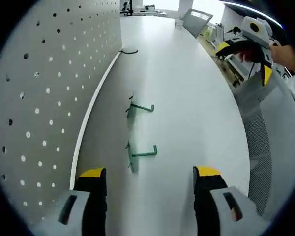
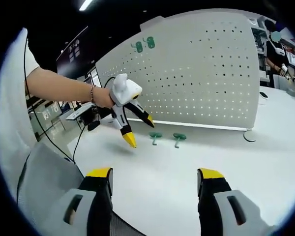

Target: Insert the hook assembly into the mounting plate slot until the hook locks in place.

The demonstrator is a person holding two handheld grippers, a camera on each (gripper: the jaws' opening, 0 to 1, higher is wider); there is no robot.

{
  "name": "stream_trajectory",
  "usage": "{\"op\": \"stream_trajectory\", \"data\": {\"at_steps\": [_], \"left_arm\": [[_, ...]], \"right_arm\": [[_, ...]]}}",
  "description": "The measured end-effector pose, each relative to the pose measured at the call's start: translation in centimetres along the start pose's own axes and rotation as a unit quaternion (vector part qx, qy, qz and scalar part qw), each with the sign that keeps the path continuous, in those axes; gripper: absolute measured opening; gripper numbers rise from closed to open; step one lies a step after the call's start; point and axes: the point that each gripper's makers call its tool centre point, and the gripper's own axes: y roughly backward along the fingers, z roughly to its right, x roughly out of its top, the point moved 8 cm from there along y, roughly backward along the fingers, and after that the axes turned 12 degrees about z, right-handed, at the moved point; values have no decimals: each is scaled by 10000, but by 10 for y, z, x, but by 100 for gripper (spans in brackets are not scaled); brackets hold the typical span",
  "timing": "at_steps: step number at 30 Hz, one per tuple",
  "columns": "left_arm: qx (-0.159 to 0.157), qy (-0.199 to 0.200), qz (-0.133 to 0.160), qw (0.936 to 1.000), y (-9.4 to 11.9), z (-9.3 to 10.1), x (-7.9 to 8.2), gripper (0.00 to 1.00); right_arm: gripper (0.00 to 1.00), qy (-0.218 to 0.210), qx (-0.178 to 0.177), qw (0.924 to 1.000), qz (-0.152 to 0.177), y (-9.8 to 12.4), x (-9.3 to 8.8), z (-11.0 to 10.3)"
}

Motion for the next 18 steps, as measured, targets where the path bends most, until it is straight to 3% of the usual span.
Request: {"op": "stream_trajectory", "data": {"at_steps": [8, 18], "left_arm": [[-76, -12, -86, 9999, -7, -4, -2, 71], [23, -11, -11, 10000, -13, -9, -2, 57]], "right_arm": [[67, -30, -16, 10000, 37, -1, 0, -1], [66, -76, -82, 9999, 122, -1, 3, 1]]}}
